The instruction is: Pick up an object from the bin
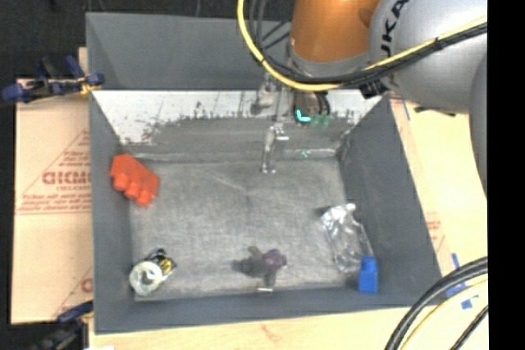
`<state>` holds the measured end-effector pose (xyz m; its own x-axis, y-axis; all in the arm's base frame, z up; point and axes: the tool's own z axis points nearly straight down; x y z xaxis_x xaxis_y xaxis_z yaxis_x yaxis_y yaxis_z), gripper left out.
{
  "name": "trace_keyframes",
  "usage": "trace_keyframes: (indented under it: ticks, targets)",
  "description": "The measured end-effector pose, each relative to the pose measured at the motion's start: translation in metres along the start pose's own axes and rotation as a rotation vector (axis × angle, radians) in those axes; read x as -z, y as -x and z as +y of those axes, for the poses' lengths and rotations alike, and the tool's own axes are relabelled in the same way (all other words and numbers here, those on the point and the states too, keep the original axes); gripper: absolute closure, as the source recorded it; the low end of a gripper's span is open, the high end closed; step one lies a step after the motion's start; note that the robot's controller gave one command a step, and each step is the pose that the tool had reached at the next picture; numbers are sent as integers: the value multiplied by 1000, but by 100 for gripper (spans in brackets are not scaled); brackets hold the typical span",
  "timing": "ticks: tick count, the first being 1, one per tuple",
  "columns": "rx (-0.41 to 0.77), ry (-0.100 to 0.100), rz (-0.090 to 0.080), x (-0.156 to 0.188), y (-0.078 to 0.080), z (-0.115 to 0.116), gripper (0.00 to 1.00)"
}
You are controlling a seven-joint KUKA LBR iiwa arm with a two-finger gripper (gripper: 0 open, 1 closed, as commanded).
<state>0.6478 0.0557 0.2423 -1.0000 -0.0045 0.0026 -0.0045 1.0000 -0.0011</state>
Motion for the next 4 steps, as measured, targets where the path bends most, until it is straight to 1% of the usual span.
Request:
trace_keyframes:
  ticks: [1, 2, 3, 4]
  targets:
    - [-85, 4, 1, -163, -34, 21, 0]
    - [365, 1, -6, -104, -119, 57, 0]
    - [286, 0, -1, -99, -166, 10, 0]
    - [533, -2, -6, -162, -156, -11, 0]
